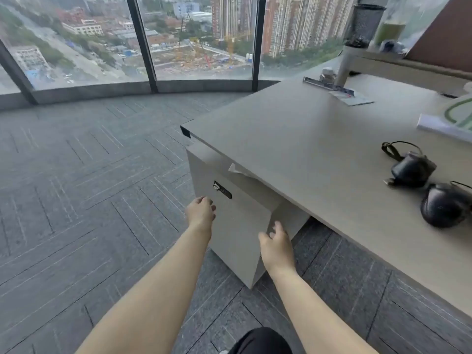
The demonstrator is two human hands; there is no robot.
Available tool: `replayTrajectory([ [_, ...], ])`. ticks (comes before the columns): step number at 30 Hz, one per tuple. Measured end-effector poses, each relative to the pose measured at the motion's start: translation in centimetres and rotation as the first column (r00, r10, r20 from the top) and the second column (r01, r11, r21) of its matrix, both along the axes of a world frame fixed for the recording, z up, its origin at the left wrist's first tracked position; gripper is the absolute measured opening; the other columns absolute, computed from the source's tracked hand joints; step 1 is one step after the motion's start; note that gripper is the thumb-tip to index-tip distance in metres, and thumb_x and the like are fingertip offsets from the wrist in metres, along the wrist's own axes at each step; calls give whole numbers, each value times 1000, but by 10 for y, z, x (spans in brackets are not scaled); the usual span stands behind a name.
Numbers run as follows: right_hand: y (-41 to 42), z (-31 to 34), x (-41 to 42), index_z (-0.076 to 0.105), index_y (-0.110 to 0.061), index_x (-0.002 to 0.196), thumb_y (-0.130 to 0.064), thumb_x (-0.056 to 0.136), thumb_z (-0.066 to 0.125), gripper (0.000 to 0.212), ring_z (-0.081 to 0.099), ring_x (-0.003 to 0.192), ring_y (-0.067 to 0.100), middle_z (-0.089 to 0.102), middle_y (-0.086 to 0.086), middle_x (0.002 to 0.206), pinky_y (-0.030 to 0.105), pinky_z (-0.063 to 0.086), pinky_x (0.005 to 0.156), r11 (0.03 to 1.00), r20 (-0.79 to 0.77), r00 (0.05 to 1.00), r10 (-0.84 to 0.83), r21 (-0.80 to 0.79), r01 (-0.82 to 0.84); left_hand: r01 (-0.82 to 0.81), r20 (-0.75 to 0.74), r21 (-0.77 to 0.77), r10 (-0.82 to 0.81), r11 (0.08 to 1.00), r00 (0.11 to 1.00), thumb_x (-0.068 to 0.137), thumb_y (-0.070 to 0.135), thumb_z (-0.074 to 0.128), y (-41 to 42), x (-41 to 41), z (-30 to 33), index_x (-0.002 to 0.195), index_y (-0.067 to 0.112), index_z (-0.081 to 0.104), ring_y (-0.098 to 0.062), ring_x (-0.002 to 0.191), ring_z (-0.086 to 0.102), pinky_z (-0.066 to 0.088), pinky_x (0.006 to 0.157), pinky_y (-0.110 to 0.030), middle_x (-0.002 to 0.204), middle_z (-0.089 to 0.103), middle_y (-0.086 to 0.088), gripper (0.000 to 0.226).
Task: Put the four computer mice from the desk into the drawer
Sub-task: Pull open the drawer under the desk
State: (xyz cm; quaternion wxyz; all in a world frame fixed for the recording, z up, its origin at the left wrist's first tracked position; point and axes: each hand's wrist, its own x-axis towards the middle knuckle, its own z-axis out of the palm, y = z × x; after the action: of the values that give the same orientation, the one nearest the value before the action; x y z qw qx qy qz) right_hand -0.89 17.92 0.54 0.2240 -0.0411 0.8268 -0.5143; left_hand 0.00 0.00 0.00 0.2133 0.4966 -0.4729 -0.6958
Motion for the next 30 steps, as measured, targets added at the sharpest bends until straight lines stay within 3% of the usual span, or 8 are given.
replayTrajectory([
  [3, -12, -9, -9, 48, -16, 135, -15, 85, 49, 50, 62, 109, 23, 58, 8, 132, 42, 52, 94, 998, -67, 996, -63, -35, 61, 8, 2, 81, -8, 997, 1000, 91, 12, 45, -16, -24, -8, 90, 4, 57, -24, 87, 58, 49, 72, -32, 91, 58, -11, 14],
  [6, -16, -15, -12, 54, -12, 126, -10, 86, 50, 40, 63, 96, 19, 61, 5, 121, 35, 53, 80, 986, -68, 984, -163, -39, 161, 74, -14, 134, -73, 988, 997, 92, 21, 49, -28, -46, -17, 99, 5, 58, -25, 89, 64, 53, 78, -36, 89, 61, -7, 19],
  [10, -16, -19, -13, 54, -13, 123, -7, 85, 47, 39, 64, 90, 19, 62, 5, 117, 36, 53, 73, 977, -128, 969, -211, 0, 213, 64, -4, 97, -64, 993, 998, 93, 18, 50, -40, -66, -34, 100, 4, 56, -23, 77, 64, 55, 65, -38, 95, 60, -10, 17],
  [15, -11, -19, -11, 55, -14, 122, -5, 86, 44, 38, 65, 92, 17, 66, 5, 112, 36, 54, 76, 981, -129, 973, -189, 9, 192, 34, 36, 61, -36, 998, 999, 94, 19, 50, -48, -70, -50, 104, -1, 59, -28, 96, 58, 58, 60, -43, 104, 58, -16, 24],
  [18, -4, -15, -1, 60, -16, 114, -5, 88, 47, 32, 64, 92, 12, 68, -1, 105, 27, 52, 75, 993, -134, 985, -113, 19, 116, 15, 34, 65, -17, 998, 999, 95, 19, 48, -46, -49, -45, 102, 4, 55, -27, 99, 54, 59, 70, -47, 109, 53, -13, 19],
  [21, 1, -9, 21, 64, -23, 100, -5, 87, 49, 26, 64, 90, 9, 69, -10, 94, 21, 50, 73, 1000, -114, 993, -2, -1, 2, -7, 52, 74, 3, 997, 999, 96, 20, 48, -48, -8, -45, 119, 1, 54, -28, 106, 55, 59, 77, -49, 117, 54, -14, 30],
  [26, 3, -8, 71, 65, -22, 87, 1, 87, 46, 29, 64, 87, 12, 70, -5, 89, 25, 54, 75, 977, -23, 979, 205, -60, -206, -84, 37, 88, 81, 993, 996, 97, 19, 50, -54, 73, -39, 117, 3, 54, -25, 106, 57, 57, 75, -46, 114, 57, -12, 27],
  [30, 1, -11, 117, 69, -22, 86, 0, 84, 46, 32, 60, 69, 9, 72, -4, 84, 22, 47, 60, 925, 28, 927, 373, -88, -369, -133, 35, 99, 130, 986, 991, 97, 20, 49, -61, 143, -38, 111, 4, 59, -27, 112, 61, 61, 65, -44, 120, 62, -14, 23],
])
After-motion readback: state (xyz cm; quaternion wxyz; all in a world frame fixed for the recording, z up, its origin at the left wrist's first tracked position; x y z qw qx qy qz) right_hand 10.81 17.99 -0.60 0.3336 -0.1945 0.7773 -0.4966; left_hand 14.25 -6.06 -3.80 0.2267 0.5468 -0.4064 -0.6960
